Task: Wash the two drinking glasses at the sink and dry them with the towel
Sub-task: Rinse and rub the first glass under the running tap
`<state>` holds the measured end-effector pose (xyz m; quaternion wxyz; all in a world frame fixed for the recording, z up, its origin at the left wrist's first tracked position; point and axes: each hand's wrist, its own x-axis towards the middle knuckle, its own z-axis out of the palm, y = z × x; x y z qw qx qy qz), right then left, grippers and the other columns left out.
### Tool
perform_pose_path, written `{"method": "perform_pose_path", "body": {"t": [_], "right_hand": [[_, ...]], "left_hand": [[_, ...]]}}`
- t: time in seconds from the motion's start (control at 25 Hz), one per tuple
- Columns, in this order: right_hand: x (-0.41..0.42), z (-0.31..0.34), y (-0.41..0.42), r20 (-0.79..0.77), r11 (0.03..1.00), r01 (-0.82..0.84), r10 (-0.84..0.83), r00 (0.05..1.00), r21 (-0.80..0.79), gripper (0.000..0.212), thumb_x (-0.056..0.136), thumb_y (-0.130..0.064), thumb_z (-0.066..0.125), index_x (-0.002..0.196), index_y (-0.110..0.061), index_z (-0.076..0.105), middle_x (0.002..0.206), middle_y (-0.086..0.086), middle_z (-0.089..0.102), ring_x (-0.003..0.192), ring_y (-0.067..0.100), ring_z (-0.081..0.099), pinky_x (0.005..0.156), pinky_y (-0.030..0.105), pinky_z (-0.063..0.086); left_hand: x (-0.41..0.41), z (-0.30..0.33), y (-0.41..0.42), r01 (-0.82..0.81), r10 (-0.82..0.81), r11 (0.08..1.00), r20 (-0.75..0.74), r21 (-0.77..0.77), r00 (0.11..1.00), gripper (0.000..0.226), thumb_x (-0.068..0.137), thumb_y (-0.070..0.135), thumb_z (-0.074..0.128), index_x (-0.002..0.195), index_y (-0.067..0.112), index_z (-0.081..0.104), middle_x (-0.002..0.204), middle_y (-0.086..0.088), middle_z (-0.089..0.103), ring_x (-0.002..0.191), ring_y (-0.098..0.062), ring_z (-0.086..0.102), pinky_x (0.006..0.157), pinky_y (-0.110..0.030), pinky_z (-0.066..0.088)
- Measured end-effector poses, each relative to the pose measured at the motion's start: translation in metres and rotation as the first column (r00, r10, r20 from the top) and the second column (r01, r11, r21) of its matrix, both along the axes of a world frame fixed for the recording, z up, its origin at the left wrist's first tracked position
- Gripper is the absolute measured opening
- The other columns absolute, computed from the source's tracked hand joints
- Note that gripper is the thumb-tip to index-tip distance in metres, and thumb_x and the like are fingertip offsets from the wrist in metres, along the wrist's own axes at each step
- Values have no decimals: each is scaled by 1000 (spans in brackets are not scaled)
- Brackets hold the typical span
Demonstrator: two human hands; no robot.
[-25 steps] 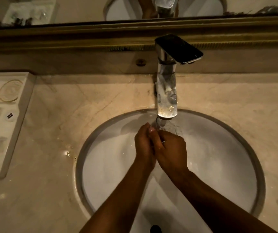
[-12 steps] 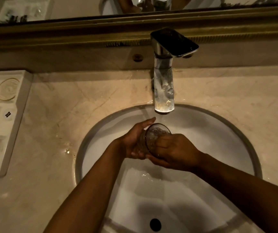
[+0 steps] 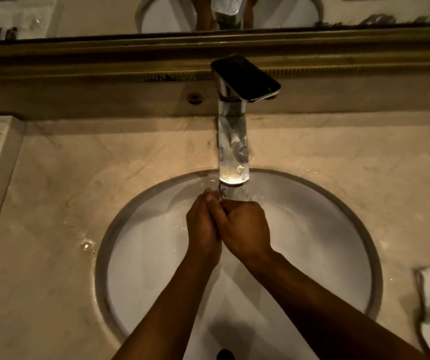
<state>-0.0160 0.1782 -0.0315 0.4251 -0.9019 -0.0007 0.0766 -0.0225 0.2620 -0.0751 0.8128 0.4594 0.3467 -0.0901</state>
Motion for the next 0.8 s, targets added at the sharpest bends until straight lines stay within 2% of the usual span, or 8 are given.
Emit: {"method": "perform_pose_path", "body": {"t": [0.12,0.24,0.32,0.4,0.52,0.64,0.72,0.8], "right_hand": [[9,-2,-28,198,933,-314,345,917,-174,44,101,-51,38,94,-23,71,83,1,74,73,18,69,66,29,52],[23,-15,-59,272,740,-557,663,697,-376,40,98,-49,42,97,-23,73,95,0,74,81,20,69,63,28,52],[22,-19,-64,261,688,-604,719,644,-404,38,98,-49,45,103,-24,73,104,0,73,90,21,69,67,34,56],[19,-17,-57,217,733,-605,674,706,-310,37,98,-49,44,112,-29,71,113,-2,72,98,19,67,75,34,56],[14,-9,-38,163,897,-441,440,883,-33,31,99,-46,48,101,-30,75,97,-6,76,88,11,70,77,35,56],[15,-2,-28,-155,951,-20,71,985,310,27,98,-41,58,89,-21,75,78,-3,76,68,8,72,67,37,59],[12,0,-23,-212,936,121,-51,976,331,29,97,-41,60,83,-20,73,74,-3,75,64,9,72,62,35,60],[8,-1,-20,-177,942,159,-109,978,296,35,98,-43,57,80,-17,73,73,-2,75,67,9,72,66,31,60]], "left_hand": [[29,2,7,178,-180,983,-99,-38,979,53,81,41,65,113,-1,69,112,-26,65,101,-38,65,88,-45,52],[42,17,19,498,-528,845,-163,-195,833,56,79,59,61,97,8,72,90,-15,64,60,-25,61,47,-21,39],[45,24,36,658,-701,713,-196,-243,686,64,83,69,48,80,9,71,67,-10,60,36,-17,48,36,-13,26],[46,28,52,767,-795,606,-199,-210,574,78,89,75,34,64,8,65,49,-9,53,27,-12,34,36,-15,14],[37,25,48,688,-706,708,-115,-161,699,80,97,70,26,62,8,60,43,-6,46,28,-11,30,40,-19,11],[20,26,14,411,-410,912,-79,-13,909,60,103,59,35,76,22,74,63,-3,67,46,-14,56,45,-22,33],[15,24,-5,184,-183,981,-22,62,983,35,101,48,49,92,26,76,89,-3,78,78,-21,74,65,-35,54],[14,22,-13,37,-48,988,73,149,996,16,97,31,60,101,24,75,103,-6,77,99,-27,74,81,-44,59]]}}
